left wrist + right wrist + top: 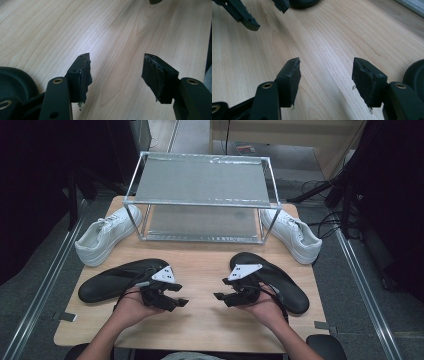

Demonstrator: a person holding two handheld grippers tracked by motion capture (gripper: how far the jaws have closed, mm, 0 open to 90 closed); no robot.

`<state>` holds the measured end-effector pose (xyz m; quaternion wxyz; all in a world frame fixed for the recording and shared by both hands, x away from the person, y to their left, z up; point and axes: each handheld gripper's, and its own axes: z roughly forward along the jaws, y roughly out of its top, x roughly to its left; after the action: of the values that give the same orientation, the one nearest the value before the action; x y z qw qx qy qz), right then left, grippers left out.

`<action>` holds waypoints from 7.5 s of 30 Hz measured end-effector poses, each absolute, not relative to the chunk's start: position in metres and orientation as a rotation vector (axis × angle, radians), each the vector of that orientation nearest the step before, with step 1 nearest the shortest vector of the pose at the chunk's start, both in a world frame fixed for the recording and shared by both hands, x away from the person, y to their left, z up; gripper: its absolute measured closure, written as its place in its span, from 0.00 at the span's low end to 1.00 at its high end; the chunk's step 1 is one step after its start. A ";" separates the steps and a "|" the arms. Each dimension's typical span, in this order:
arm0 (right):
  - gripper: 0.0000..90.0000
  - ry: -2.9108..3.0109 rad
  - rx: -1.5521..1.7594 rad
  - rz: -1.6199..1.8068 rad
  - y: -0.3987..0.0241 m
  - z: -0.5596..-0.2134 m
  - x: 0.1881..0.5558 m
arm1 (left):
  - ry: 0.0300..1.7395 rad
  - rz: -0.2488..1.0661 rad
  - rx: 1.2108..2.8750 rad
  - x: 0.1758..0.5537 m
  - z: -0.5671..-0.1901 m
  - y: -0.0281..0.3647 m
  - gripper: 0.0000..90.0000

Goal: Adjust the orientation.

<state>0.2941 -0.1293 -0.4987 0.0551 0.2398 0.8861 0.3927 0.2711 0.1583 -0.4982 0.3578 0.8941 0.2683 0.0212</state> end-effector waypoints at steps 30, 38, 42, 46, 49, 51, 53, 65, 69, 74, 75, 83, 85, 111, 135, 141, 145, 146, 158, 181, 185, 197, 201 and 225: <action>0.46 2.714 0.743 1.190 -0.130 -0.498 0.305 | 0.836 0.085 2.246 0.268 -0.486 0.207 0.46; 0.46 2.740 0.728 1.187 -0.124 -0.499 0.305 | 0.885 0.122 2.229 0.265 -0.479 0.224 0.46; 0.47 2.743 0.729 1.186 -0.124 -0.499 0.306 | 0.921 0.136 2.216 0.265 -0.477 0.234 0.46; 0.47 2.745 0.730 1.187 -0.123 -0.499 0.306 | 0.942 0.148 2.206 0.265 -0.475 0.242 0.46; 0.47 2.746 0.724 1.184 -0.123 -0.499 0.306 | 0.956 0.175 2.196 0.263 -0.469 0.250 0.46; 0.47 2.748 0.722 1.181 -0.123 -0.500 0.306 | 0.956 0.185 2.191 0.263 -0.467 0.253 0.46; 0.47 2.747 0.722 1.178 -0.122 -0.500 0.306 | 0.959 0.194 2.192 0.263 -0.466 0.256 0.47; 0.47 2.742 0.719 1.172 -0.122 -0.499 0.305 | 1.004 0.217 2.183 0.268 -0.482 0.279 0.53; 0.47 2.743 0.719 1.171 -0.122 -0.499 0.305 | 1.020 0.217 2.178 0.270 -0.487 0.283 0.53; 0.47 2.745 0.711 1.172 -0.121 -0.499 0.305 | 1.042 0.191 2.178 0.275 -0.497 0.289 0.55; 0.47 2.746 0.711 1.171 -0.121 -0.499 0.305 | 1.038 0.190 2.184 0.275 -0.499 0.290 0.56; 0.47 2.748 0.715 1.166 -0.120 -0.500 0.304 | 1.007 0.153 2.194 0.279 -0.506 0.294 0.67; 0.47 2.749 0.711 1.163 -0.120 -0.500 0.305 | 0.995 0.146 2.195 0.280 -0.507 0.293 0.70; 0.47 2.749 0.708 1.162 -0.119 -0.500 0.304 | 0.965 0.197 2.234 0.275 -0.490 0.282 0.90; 0.47 2.658 0.775 1.217 -0.135 -0.496 0.308 | 0.939 0.142 2.242 0.300 -0.449 0.197 0.90; 0.47 2.648 0.769 1.239 -0.137 -0.494 0.308 | 0.925 0.169 2.270 0.309 -0.446 0.162 0.90; 0.47 2.640 0.771 1.248 -0.139 -0.493 0.308 | 0.914 0.122 2.269 0.311 -0.454 0.134 0.90; 0.47 2.636 0.772 1.251 -0.139 -0.493 0.309 | 0.914 0.122 2.269 0.311 -0.454 0.134 0.90; 0.47 2.628 0.787 1.255 -0.139 -0.495 0.310 | 0.901 0.000 2.280 0.322 -0.495 0.108 0.91; 0.49 2.589 0.801 1.283 -0.130 -0.495 0.309 | 0.840 0.005 2.260 0.319 -0.487 0.129 0.57; 0.50 2.581 0.766 1.268 -0.124 -0.489 0.307 | 0.823 0.005 2.257 0.316 -0.480 0.144 0.52; 0.60 2.626 0.791 1.326 -0.114 -0.483 0.314 | 0.849 0.072 2.212 0.320 -0.469 0.187 0.79; 0.69 2.633 0.794 1.313 -0.115 -0.479 0.321 | 0.849 0.074 2.207 0.321 -0.467 0.197 0.94; 1.00 2.675 0.757 1.311 -0.093 -0.491 0.320 | 0.979 0.096 2.179 0.332 -0.506 0.233 1.00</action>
<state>0.3202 -0.0926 -0.4909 0.0341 0.2462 0.8698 0.4263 0.3323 0.2333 -0.5063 0.3667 0.8479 0.3810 0.0373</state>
